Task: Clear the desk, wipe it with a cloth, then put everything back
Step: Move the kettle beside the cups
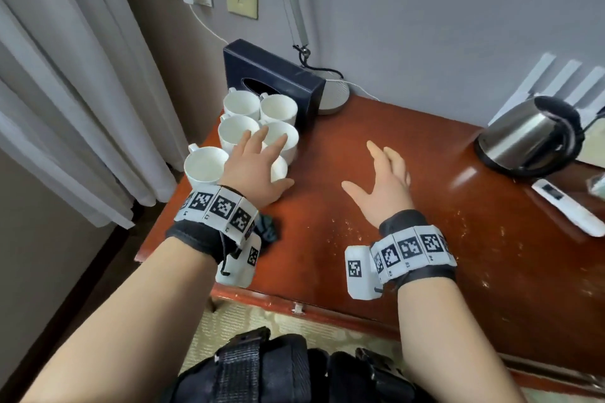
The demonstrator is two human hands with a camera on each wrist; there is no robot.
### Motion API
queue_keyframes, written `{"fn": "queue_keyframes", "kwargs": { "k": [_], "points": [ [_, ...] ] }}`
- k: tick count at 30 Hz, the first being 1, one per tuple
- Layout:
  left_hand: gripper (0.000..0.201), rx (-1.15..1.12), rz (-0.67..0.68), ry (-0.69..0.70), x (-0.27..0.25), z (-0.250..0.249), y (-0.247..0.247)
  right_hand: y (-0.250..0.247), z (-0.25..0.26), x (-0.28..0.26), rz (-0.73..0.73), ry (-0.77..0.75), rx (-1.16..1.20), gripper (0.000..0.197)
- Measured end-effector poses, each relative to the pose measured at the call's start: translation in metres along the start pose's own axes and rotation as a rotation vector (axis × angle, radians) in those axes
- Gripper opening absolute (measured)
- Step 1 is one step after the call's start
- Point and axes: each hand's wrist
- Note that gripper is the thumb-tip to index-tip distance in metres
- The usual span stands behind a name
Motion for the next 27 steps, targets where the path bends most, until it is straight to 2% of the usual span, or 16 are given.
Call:
{"fn": "queue_keyframes", "kwargs": {
  "k": [5,11,15,21,27],
  "points": [
    [0.076,-0.051,-0.042,0.048,-0.007,-0.071,0.029,-0.057,-0.067,-0.022,-0.066,0.079,0.009,0.073],
    [0.075,-0.077,0.013,0.085,-0.019,-0.177,0.071,-0.124,-0.153,-0.048,-0.109,0.137,-0.051,0.073],
    [0.073,-0.118,0.003,0.126,-0.021,-0.225,0.097,-0.156,-0.203,-0.059,-0.152,0.203,-0.054,0.071],
    [0.075,-0.134,0.034,0.180,-0.006,-0.272,0.110,-0.185,-0.244,-0.059,-0.161,0.284,-0.026,0.068],
    [0.080,-0.105,0.086,0.305,0.053,-0.308,0.100,-0.216,-0.257,-0.025,-0.173,0.331,-0.028,0.067]
  ]
}}
Point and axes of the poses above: each hand's wrist, its own x-axis towards the middle knuckle, its own y-axis out of the palm, z = x × y, and after that the axes turned 2 degrees about -z, right-handed
